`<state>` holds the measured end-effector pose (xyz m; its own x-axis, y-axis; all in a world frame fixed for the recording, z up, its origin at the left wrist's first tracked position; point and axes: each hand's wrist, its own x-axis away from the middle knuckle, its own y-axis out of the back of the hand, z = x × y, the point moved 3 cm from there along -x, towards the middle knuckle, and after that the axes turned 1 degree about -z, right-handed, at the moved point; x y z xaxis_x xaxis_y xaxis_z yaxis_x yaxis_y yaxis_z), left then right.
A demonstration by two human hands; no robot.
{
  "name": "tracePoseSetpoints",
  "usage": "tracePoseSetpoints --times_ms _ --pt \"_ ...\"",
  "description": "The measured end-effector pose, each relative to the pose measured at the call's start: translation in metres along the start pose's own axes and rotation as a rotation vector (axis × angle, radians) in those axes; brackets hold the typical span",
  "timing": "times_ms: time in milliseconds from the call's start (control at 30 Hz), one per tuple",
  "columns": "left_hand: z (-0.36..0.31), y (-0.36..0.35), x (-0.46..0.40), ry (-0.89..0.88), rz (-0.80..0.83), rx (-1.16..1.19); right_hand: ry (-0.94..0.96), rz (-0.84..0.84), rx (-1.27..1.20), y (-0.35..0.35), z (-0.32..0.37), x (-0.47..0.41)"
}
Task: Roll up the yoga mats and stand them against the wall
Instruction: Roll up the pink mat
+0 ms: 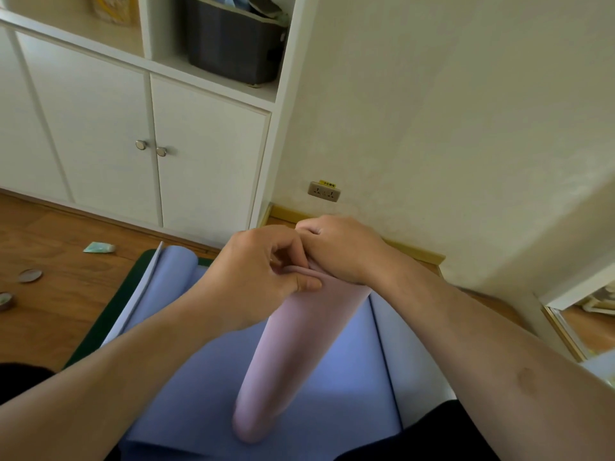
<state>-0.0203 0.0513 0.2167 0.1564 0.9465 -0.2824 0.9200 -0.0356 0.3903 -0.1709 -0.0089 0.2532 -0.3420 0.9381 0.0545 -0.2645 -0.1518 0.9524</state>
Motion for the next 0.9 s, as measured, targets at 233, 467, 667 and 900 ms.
tracePoseSetpoints --times_ms 233,467,667,900 --pt "0.01 0.007 -0.006 0.028 0.01 -0.023 0.029 0.027 -0.02 -0.001 -0.003 -0.004" --pt "0.023 0.003 -0.007 0.144 -0.088 0.039 0.111 0.173 -0.201 0.007 -0.008 0.011" --pt "0.03 -0.012 -0.006 0.145 -0.146 0.032 0.186 0.203 -0.027 0.011 -0.022 0.035" --pt "0.005 -0.065 0.009 -0.053 -0.01 -0.141 0.08 -0.113 -0.338 0.027 -0.067 0.057"
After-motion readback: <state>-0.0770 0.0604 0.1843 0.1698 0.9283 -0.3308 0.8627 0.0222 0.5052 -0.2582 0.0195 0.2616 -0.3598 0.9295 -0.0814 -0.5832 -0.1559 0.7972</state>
